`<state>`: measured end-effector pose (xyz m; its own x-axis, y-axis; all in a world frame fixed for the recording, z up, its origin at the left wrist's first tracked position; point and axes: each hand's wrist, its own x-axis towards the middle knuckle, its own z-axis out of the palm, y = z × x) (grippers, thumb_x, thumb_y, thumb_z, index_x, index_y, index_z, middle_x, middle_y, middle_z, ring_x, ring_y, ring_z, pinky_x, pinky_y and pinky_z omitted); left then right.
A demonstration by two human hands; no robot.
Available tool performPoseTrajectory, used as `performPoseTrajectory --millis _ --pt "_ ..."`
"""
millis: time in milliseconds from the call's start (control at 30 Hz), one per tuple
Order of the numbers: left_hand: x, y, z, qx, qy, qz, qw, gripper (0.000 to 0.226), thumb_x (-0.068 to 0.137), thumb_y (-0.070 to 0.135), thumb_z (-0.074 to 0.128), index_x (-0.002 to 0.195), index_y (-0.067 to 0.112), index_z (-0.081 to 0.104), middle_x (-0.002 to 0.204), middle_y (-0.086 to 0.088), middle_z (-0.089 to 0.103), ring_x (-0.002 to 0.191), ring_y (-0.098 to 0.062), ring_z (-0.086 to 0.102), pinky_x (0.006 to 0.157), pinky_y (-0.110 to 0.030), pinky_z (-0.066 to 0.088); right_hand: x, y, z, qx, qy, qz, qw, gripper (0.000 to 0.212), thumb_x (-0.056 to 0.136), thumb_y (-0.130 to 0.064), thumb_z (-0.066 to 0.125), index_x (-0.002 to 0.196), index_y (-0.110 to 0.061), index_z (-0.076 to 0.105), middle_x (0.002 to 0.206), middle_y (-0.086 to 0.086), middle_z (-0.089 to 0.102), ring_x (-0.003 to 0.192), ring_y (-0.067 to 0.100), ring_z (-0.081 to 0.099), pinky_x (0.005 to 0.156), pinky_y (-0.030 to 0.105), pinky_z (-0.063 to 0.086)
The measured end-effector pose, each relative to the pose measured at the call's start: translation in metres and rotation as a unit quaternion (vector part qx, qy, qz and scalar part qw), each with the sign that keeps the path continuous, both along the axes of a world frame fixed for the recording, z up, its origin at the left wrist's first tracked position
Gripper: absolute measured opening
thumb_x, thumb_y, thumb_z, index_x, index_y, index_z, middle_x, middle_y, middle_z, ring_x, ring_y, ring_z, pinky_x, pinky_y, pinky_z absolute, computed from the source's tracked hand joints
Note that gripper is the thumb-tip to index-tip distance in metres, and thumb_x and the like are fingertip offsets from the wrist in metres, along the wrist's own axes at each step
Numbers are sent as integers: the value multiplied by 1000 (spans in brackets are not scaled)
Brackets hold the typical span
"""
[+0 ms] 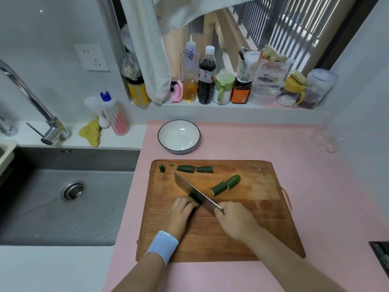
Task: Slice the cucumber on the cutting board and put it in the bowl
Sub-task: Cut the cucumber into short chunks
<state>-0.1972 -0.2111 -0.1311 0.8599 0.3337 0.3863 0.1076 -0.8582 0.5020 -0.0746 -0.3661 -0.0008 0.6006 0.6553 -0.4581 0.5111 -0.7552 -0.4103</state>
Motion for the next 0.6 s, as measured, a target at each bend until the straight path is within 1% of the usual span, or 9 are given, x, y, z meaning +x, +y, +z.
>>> performPoseTrajectory --millis 133,233,333,433,533,600 --pt "-1 1 -4 -5 -15 -6 1000 21 93 11 53 113 14 60 111 2 53 105 -13 48 99 -10 30 -1 -1 -3 2 4 6 1000 36 102 -34 41 67 -27 46 65 -6 57 58 16 53 50 31 34" --pt "-1 3 -8 -3 -17 -9 1000 25 88 1 65 111 11 62 111 -1 56 105 -17 51 97 -16 37 -1 -1 -4 5 0 1 1000 34 102 -34 41 71 -26 51 67 -5 61 62 18 58 52 31 38" --pt "-2 3 -8 -9 -18 -9 1000 26 86 -2 66 109 10 63 110 -1 56 104 -18 52 93 -21 43 -2 0 1 7 -5 5 1000 32 103 -35 41 74 -28 53 68 -5 61 62 15 58 51 30 38" --pt "-2 3 -7 -13 -11 -6 1000 26 86 -2 67 108 11 63 109 0 56 104 -16 51 94 -19 41 -5 3 7 22 -15 8 1000 31 104 -34 41 76 -30 54 68 -6 61 61 12 56 51 30 37" --pt "-2 2 -6 -25 -14 -1 1000 27 86 -1 68 109 13 63 110 2 57 105 -14 51 96 -17 39 -10 6 11 40 -19 4 999 34 104 -34 41 71 -32 49 67 -7 58 58 12 53 51 29 35" --pt "-2 2 -6 -33 -17 3 999 27 87 0 68 108 15 62 110 3 57 107 -11 50 98 -15 37 -13 8 11 43 -22 7 999 31 104 -34 41 76 -31 54 67 -7 58 58 13 52 51 30 36"
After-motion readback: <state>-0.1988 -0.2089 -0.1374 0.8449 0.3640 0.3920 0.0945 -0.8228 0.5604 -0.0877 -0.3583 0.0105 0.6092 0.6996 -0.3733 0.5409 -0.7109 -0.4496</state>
